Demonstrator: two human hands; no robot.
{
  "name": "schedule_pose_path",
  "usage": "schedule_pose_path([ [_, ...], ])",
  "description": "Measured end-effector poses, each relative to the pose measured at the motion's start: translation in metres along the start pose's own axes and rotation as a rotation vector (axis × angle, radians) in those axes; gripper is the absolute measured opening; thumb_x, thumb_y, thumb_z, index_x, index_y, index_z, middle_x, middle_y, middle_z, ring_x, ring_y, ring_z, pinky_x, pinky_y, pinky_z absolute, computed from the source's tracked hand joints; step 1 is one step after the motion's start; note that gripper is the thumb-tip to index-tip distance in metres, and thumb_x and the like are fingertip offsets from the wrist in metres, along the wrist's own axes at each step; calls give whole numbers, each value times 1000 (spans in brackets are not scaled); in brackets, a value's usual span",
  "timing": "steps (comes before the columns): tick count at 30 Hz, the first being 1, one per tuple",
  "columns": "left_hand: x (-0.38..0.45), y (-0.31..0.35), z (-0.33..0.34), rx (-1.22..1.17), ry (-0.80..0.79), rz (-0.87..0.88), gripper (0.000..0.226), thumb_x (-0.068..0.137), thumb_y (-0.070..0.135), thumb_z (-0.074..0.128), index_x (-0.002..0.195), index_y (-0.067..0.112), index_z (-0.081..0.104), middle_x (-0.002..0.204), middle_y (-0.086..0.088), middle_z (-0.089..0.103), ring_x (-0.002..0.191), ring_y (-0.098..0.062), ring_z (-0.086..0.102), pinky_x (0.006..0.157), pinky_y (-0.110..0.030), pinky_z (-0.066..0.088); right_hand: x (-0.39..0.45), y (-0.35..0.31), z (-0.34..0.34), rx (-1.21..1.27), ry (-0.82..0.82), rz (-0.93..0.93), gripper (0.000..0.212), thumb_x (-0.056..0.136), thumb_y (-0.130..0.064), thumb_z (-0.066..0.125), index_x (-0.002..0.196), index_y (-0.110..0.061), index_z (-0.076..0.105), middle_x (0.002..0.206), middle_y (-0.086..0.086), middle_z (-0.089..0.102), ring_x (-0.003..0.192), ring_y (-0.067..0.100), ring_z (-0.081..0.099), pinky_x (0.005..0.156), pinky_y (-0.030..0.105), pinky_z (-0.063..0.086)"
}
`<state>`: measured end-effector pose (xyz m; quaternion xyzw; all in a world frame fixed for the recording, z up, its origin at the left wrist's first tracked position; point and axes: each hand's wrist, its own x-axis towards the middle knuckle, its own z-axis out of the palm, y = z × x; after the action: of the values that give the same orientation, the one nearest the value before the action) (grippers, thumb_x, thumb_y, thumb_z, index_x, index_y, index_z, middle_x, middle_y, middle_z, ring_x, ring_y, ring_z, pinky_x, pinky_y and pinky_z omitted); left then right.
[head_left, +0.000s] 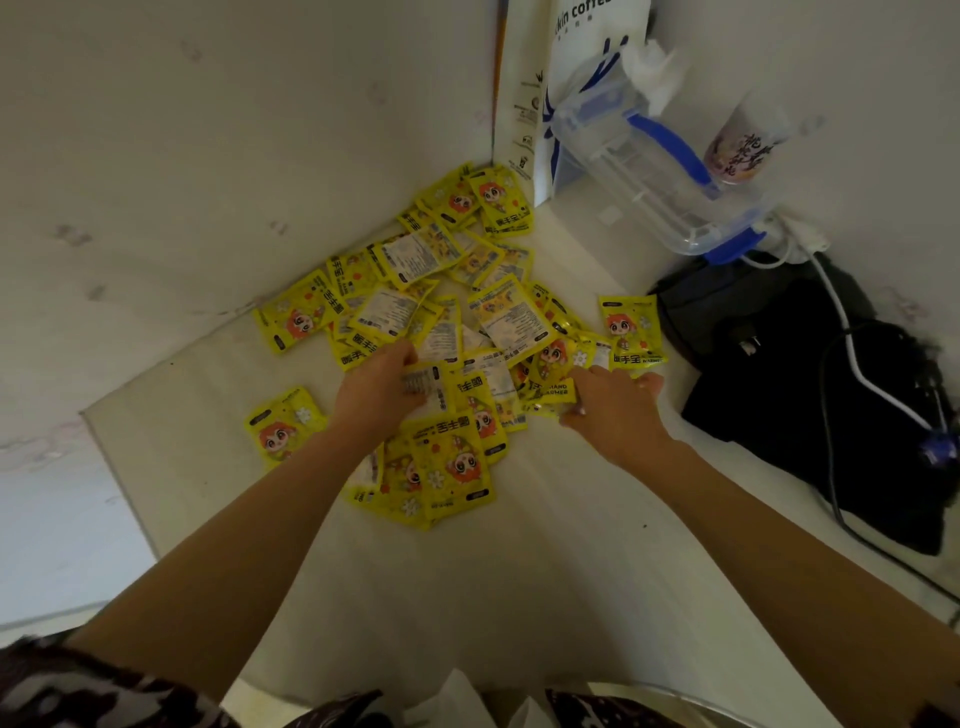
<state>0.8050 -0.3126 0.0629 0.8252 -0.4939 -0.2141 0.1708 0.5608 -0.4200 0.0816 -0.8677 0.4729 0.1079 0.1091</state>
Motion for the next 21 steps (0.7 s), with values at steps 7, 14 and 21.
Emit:
schedule_pose_path([
  [7,-39,-39,-41,-674,317,-481,51,68,15,84,114,13,61,92,-4,65,50,-6,62,36,-20,46,-16,-47,-7,495,-51,155,37,82,-39,68,104,-13,55,94,4,66,97,27,60,90,42,40],
  [14,-90,-108,-33,-937,320,-834,38,69,13,82,98,-8,68,64,-14,66,47,-24,58,48,-31,52,-28,-90,20,970,-269,329,48,74,-30,80,108,-3,61,104,16,66,97,28,64,88,48,53],
  [21,-96,-122,-27,-912,368,-959,34,71,16,82,97,-1,67,85,-17,65,56,-22,55,58,-31,50,-39,-114,43,987,-222,411,32,77,-23,76,103,-7,67,105,13,69,100,29,64,89,43,52],
])
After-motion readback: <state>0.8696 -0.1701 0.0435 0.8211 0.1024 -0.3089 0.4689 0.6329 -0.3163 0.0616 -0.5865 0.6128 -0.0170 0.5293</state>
